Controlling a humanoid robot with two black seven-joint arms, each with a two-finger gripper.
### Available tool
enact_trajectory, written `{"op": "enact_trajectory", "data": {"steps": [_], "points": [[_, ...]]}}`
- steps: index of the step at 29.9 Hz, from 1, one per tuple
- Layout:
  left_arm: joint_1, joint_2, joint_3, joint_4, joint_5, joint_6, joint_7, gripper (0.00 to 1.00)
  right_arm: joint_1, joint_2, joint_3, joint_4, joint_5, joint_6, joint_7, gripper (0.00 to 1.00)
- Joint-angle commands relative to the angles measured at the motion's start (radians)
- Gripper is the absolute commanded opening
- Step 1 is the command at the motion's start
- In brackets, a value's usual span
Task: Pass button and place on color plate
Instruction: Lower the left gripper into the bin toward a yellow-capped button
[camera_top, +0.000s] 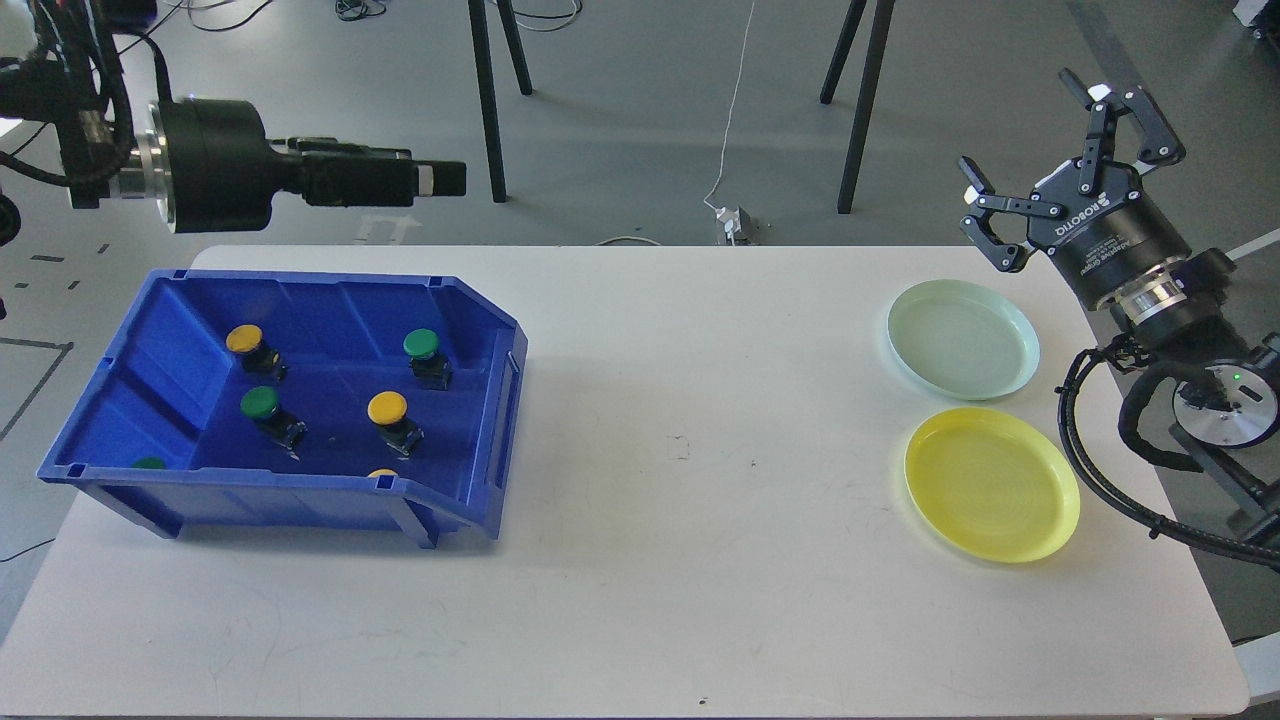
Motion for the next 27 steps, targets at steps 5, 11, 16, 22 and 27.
{"op": "enact_trajectory", "data": {"steps": [5, 11, 16, 22, 27], "points": [[0.018, -0.028, 0.18, 0.053, 0.251, 0.0, 0.0, 0.99, -0.021, 0.0, 0.0, -0.015, 0.0, 0.0, 0.0, 0.99], [0.057, -0.155, 0.197, 0.182, 0.265, 0.0, 0.0, 0.99, -0.023, 0.002, -0.005, -0.017, 0.0, 0.0, 0.0, 0.99], [0.061, -0.226, 0.22, 0.29, 0.267, 0.0, 0.0, 0.98, -0.038, 0.002, -0.002, -0.017, 0.0, 0.0, 0.0, 0.99], [0.065, -0.293, 0.277, 0.362, 0.265, 0.0, 0.0, 0.98, -0.052, 0.0, 0.0, -0.017, 0.0, 0.0, 0.0, 0.99], [0.079, -0.301, 0.277, 0.386, 0.264, 0.0, 0.0, 0.98, -0.056, 0.0, 0.0, -0.017, 0.0, 0.0, 0.0, 0.99]]}}
